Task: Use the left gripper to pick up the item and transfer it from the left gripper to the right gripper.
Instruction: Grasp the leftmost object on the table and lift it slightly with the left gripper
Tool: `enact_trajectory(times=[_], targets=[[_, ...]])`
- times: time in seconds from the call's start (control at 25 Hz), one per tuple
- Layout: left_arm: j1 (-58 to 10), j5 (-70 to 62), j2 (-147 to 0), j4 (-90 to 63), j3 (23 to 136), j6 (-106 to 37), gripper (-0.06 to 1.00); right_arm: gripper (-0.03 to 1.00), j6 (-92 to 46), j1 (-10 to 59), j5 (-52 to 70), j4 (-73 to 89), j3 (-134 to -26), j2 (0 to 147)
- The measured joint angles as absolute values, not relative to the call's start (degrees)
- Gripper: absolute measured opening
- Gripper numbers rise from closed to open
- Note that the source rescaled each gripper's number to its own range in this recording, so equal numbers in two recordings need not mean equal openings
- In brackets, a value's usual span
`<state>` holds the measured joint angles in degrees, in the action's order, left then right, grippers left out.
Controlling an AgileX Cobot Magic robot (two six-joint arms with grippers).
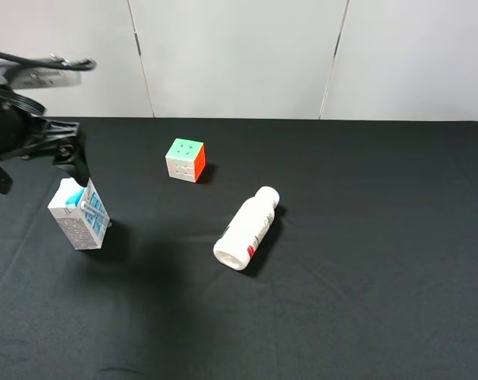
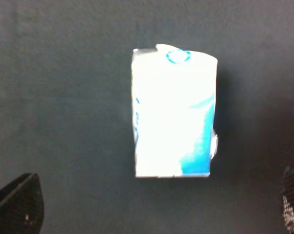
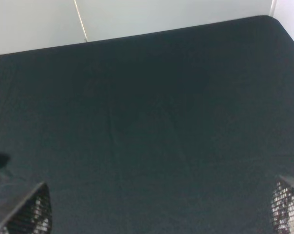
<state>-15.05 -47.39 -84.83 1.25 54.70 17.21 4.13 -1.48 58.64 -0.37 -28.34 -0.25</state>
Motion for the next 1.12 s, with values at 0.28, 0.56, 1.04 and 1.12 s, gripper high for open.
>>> enact_trajectory(times=[0.28, 0.56, 1.04, 1.12], targets=[[-16.3, -43.4, -91.2, 1.1, 54.8, 18.2, 1.0, 1.0, 4.1, -1.5, 58.6, -0.4, -28.3, -0.2], [-16.5, -40.4, -95.7, 1.1, 54.8, 18.3, 1.0, 1.0, 4.1, -1.5, 58.6, -0.4, -28.3, -0.2], [-16.5, -38.7, -99.4, 1.0, 54.8, 19.2, 1.0, 1.0, 4.1, -1.5, 58.6, -0.4, -28.3, -0.2], [-16.5, -38.7, -99.5, 1.0, 54.8, 19.2, 0.99, 1.0, 4.1, -1.5, 58.6, -0.3, -28.3, -0.2]])
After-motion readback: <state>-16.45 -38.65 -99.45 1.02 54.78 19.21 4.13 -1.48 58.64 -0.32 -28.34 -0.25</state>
